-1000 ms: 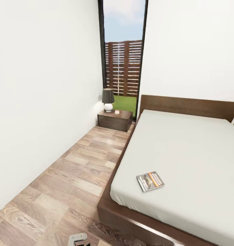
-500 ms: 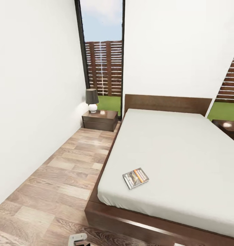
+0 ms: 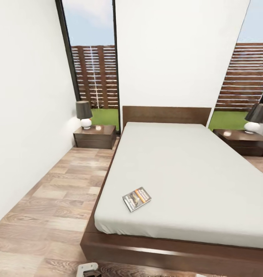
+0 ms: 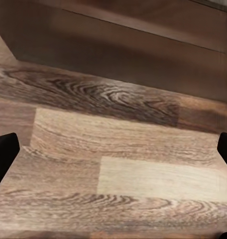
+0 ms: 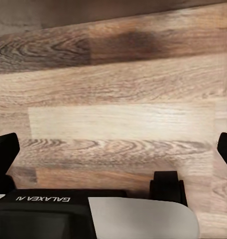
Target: In the bedroom, move the book from the bed onto either nightstand, and place the two sandals side by side next to the bed.
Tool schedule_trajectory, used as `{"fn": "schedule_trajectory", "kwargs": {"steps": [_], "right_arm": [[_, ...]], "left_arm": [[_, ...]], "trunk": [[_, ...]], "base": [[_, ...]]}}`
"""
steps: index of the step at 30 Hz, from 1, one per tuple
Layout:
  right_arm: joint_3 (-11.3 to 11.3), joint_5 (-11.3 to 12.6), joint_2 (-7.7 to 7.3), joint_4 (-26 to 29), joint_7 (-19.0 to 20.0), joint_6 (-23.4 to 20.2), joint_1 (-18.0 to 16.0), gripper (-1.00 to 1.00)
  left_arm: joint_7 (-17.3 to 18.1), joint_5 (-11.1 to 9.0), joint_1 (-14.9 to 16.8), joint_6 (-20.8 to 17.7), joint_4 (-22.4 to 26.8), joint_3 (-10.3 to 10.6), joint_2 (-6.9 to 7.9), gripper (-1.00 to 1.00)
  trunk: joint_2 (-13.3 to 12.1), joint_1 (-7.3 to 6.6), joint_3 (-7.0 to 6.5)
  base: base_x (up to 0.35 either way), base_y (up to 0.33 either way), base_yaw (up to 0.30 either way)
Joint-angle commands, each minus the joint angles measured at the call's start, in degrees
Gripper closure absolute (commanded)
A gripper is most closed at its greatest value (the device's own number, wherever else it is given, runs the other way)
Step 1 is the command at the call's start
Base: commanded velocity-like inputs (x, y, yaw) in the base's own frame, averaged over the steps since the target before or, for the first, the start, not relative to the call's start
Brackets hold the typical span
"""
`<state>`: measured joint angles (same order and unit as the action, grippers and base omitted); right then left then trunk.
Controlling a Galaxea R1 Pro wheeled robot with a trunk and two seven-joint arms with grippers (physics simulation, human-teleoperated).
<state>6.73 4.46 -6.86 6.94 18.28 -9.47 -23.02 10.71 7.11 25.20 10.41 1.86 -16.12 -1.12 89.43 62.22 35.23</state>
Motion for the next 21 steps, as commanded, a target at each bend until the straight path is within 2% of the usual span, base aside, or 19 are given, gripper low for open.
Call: {"fn": "schedule_trajectory", "kwargs": {"steps": [1,12,21], "right_arm": [[0.30,0.46,0.00,0.09,0.18,-0.49,-0.01,-1.00],[0.29,0.46,0.00,0.09,0.18,-0.47,-0.01,-1.00],[0.30,0.46,0.00,0.09,0.18,-0.50,-0.01,-1.00]], "left_arm": [[0.10,0.61,0.02,0.17,-0.01,-0.49,-0.01,-1.00],[0.10,0.54,0.02,0.14,-0.01,-0.49,-0.02,-1.00],[0.10,0.54,0.02,0.14,-0.01,-0.49,-0.02,-1.00]], "trunk": [[0.03,0.00,0.05],[0.03,0.00,0.05],[-3.58,-1.98,-1.56]], "base": [[0.000,0.000,-0.300],[0.000,0.000,-0.290],[0.000,0.000,-0.039]]}}
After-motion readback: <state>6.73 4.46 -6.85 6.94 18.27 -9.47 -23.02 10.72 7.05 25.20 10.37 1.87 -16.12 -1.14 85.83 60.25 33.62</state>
